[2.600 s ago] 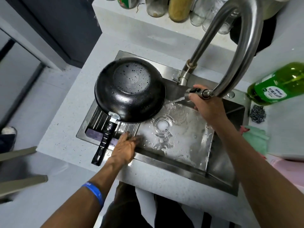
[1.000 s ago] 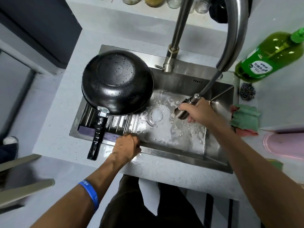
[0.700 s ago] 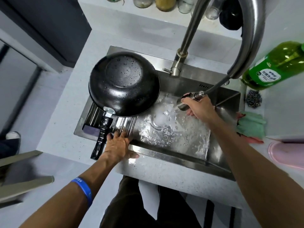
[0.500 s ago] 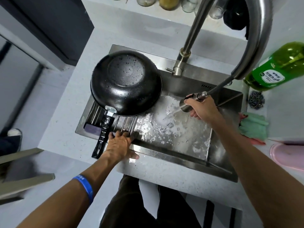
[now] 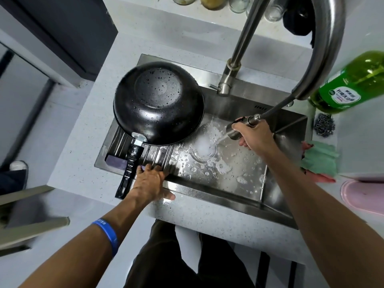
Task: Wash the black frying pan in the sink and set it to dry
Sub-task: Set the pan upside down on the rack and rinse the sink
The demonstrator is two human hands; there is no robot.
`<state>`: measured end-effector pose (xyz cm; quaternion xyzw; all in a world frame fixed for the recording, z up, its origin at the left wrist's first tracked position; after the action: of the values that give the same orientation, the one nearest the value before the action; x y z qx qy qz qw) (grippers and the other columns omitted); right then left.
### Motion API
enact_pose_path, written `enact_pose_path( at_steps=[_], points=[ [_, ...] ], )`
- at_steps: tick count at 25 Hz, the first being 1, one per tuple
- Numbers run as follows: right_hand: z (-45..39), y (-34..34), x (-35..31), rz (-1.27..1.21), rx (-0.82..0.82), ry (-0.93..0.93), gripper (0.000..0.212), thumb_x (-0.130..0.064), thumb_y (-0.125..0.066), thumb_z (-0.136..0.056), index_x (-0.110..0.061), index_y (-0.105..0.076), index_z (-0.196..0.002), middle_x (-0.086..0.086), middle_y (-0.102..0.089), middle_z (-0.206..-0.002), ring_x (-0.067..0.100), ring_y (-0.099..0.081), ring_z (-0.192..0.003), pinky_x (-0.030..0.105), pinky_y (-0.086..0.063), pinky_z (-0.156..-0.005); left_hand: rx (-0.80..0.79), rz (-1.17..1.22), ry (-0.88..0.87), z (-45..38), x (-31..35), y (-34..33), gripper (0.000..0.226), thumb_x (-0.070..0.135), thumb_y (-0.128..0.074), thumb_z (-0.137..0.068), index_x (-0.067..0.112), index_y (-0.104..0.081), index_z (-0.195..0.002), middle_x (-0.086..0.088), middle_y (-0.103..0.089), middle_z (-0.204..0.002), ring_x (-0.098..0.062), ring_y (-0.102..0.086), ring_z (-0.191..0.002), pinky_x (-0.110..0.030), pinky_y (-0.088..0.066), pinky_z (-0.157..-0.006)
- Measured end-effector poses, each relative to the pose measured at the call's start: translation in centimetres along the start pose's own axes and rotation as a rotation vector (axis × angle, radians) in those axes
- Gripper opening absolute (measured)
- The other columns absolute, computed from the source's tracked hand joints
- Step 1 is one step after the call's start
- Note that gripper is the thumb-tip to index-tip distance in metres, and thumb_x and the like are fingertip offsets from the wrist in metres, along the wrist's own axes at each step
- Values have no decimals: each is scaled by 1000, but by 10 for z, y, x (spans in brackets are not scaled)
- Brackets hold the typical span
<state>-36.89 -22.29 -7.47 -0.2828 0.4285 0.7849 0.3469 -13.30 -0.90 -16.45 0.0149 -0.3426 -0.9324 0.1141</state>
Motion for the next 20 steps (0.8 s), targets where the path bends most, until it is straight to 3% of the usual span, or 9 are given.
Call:
enact_pose_path(
  at_steps=[6, 12, 16, 17, 18, 20],
  points=[
    [-1, -4, 6, 2, -6, -1, 17, -31, -70, -88, -17, -72, -77, -4, -66, -52, 3, -58, -42, 24, -45, -53, 13, -19, -19, 0, -1, -1, 90, 73, -59, -73, 32, -31, -148, -1, -38, -149, -33, -23, -141, -56, -10, -117],
    [-2, -7, 7, -3, -3, 23, 18, -25, -69, -90, -21, -68, -73, -12, -65, -48, 0, -55, -41, 17, -42, -47, 6, -26, -16, 0, -2, -1, 91, 74, -58, -73, 29, -33, -148, -2, -36, -150, -33, -22, -142, -56, -8, -117],
    [-5, -2, 11, -19, -37, 45, 7, -21, -69, -91, -21, -70, -85, -8, -70, -57, -3, -59, -47, 12, -43, -46, -19, -4, 1, -1, -1, -1, 93, 75, -59, -71, 30, -33, -148, -1, -36, -151, -32, -20, -143, -55, -8, -118],
    [-9, 4, 10, -40, -26, 65, 6, -21, -70, -91, -18, -71, -96, -4, -73, -67, -2, -63, -55, 14, -47, -50, -16, 0, 2, -3, 0, 0, 95, 77, -59, -69, 30, -35, -147, 0, -36, -151, -32, -21, -143, -55, -9, -118],
    [-15, 10, 9, -50, -5, 87, 18, -22, -71, -90, -15, -71, -107, 2, -75, -78, 2, -66, -63, 19, -51, -56, -7, 0, 5, -3, -1, 0, 97, 79, -59, -67, 30, -35, -147, 1, -37, -150, -32, -22, -142, -56, -11, -118],
    [-22, 27, 4, 7, 109, 134, 23, -22, -70, -88, -12, -70, -109, 11, -73, -84, 17, -68, -73, 37, -58, -68, 21, -3, -3, -4, -2, -1, 101, 80, -59, -66, 34, -29, -150, 2, -38, -150, -31, -23, -142, -55, -15, -117]
  ],
)
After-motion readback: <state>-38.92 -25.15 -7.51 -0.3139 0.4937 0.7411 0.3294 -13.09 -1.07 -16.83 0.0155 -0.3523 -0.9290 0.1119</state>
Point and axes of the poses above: each hand's wrist, its own z-axis away from the middle knuckle, its own y-axis out of the back of the hand, x = y × z, the point moved 7 cm from there along -z, towards the middle knuckle
